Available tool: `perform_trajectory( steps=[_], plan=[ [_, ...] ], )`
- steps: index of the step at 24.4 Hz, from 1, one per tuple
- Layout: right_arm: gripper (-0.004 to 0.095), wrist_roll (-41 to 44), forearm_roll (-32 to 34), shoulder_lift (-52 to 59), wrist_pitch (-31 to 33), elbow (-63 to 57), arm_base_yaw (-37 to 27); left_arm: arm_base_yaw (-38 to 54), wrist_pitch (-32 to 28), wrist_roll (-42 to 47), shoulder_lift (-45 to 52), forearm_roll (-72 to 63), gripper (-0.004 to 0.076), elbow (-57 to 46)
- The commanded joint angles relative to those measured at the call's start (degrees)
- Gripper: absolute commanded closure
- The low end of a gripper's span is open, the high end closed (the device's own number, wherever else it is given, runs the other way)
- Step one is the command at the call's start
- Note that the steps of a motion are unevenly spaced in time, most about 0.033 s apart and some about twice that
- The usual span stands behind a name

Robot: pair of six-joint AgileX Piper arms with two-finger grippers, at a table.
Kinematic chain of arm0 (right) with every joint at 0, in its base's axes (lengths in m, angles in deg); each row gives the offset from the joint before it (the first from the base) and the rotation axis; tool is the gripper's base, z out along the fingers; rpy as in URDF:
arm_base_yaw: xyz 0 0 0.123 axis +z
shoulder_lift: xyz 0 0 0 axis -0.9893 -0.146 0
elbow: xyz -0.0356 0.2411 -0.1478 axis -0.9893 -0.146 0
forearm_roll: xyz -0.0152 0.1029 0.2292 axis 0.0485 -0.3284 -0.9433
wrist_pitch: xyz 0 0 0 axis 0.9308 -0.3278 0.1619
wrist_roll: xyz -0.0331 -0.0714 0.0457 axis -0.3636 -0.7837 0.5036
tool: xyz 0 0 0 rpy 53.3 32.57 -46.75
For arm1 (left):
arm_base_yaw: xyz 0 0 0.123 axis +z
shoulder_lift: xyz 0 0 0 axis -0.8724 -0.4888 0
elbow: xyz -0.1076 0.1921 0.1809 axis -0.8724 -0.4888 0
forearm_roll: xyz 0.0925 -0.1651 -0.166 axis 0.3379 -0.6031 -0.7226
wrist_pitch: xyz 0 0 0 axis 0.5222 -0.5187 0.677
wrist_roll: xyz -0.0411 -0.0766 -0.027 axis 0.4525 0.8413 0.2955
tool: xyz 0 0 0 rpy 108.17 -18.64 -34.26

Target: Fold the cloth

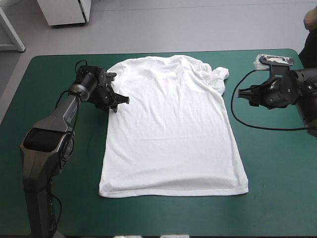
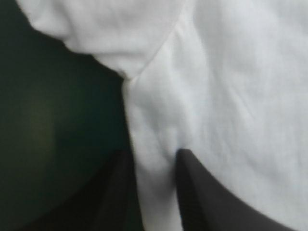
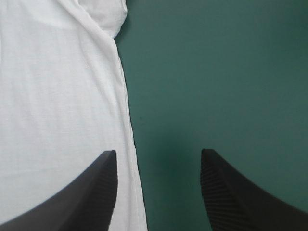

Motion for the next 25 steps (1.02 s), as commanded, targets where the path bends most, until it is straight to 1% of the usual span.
perform_trajectory(
  steps=[1,3,4,5,7,9,11,17,20,25],
  plan=[
    [0.0418,-0.58,0.24,0.70,-1.75,2.05,-0.68,-0.66,-1.94,-1.16,0.86,-3.47,0.0727,0.35],
    [0.0420,-0.77,-0.14,-0.02,-1.51,2.19,-0.57,-0.66,-2.07,-1.67,0.86,-4.13,0.0734,0.35],
    [0.0420,-2.80,-1.59,-0.52,-1.62,2.30,-0.43,-0.66,-2.07,-1.67,0.86,-4.13,0.0734,0.35],
    [0.0420,-5.46,-4.45,-1.05,-1.94,2.30,-0.43,-0.66,-1.96,-1.67,0.86,-4.13,0.0734,0.35],
    [0.0420,-6.86,-7.46,-2.71,-2.93,2.93,-0.43,-0.66,-1.86,-1.67,0.86,-4.13,0.0734,0.35],
    [0.0420,-7.28,-7.62,-6.11,-1.74,6.14,-0.43,-0.66,-1.86,-1.67,0.86,-4.22,0.0734,0.35],
    [0.0397,-8.76,-7.70,-10.53,0.82,10.70,-0.43,-0.66,-1.86,-1.67,0.86,-4.37,0.0734,0.35],
    [0.0370,-9.40,-7.85,-19.98,3.10,19.23,-0.35,-0.66,-1.86,-1.67,0.86,-4.37,0.0734,0.35],
    [0.0370,-9.40,-7.98,-23.82,2.66,22.03,0.66,-0.66,-1.86,-1.67,0.86,-4.37,0.0734,0.38],
    [0.0370,-9.40,-6.16,-29.26,-0.54,23.33,3.51,-0.66,-1.97,-1.67,0.86,-4.37,0.0734,0.38]
  ],
)
